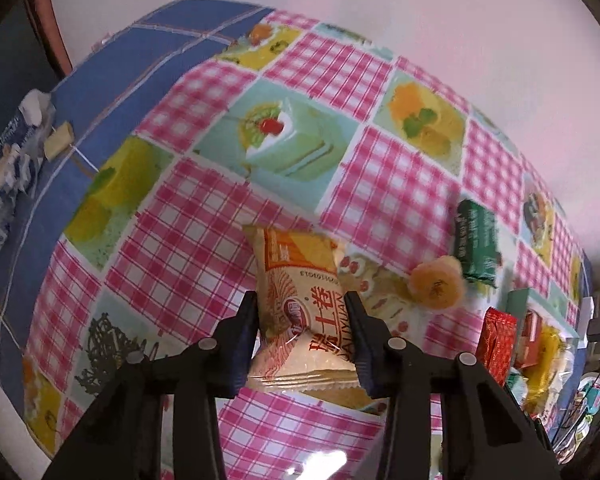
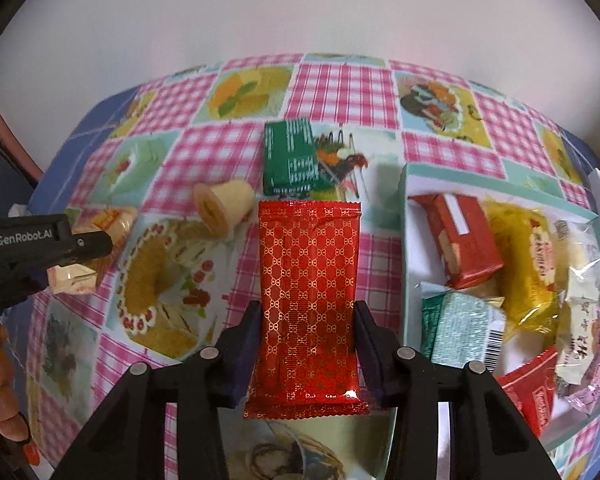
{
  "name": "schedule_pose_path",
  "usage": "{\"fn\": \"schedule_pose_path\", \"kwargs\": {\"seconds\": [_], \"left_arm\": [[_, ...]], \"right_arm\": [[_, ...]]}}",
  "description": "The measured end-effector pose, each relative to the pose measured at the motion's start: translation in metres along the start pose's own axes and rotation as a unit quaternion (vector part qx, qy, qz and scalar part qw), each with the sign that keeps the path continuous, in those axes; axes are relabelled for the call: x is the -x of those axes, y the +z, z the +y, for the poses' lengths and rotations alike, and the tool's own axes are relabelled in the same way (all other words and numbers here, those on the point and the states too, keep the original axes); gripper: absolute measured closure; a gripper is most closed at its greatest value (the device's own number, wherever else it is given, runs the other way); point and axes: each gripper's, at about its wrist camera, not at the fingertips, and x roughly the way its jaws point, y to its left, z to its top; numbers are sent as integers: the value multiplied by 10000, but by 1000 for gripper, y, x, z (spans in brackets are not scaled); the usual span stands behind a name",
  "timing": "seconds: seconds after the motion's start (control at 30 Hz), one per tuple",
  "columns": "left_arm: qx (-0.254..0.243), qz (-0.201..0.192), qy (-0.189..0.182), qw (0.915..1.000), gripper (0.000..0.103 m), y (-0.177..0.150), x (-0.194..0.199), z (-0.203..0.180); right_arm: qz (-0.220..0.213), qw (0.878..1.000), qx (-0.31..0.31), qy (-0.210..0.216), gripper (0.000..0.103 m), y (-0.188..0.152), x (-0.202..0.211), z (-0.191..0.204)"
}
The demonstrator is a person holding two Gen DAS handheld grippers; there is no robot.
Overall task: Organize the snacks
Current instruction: 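Lift the yellow bread pack with the left gripper while the right lifts the red wafer bar, then carry both packs into the white tray and open both grippers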
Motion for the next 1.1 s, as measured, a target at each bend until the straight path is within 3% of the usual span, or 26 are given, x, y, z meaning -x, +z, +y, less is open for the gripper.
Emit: {"fn": "schedule_pose_path", "kwargs": {"seconds": [0.3, 0.5, 0.63, 0.83, 1.0, 1.1], "left_arm": [[-279, -398, -84, 9988, 59, -5, 38, -38], [-730, -569, -336, 9951, 59, -15, 49, -83], [-1330, -569, -579, 9878, 59, -39, 53, -128], [-2378, -387, -839, 9669, 59, -80, 50, -208], [-2735, -130, -1116, 9553, 59, -103, 38, -255], [-2862, -60, -1100, 9518, 59, -110, 27, -273]], "right_arm": [[-146, 9989, -435, 54, 56, 7, 21, -29], [-257, 9929, -1157, -77, 56, 14, 38, -83], [-292, 9844, -1712, -288, 56, 12, 46, -127], [-363, 9652, -2492, -700, 56, -3, 57, -195], [-282, 9464, -3107, -837, 56, -24, 59, -244], [-240, 9386, -3337, -847, 56, -34, 58, -263]]}}
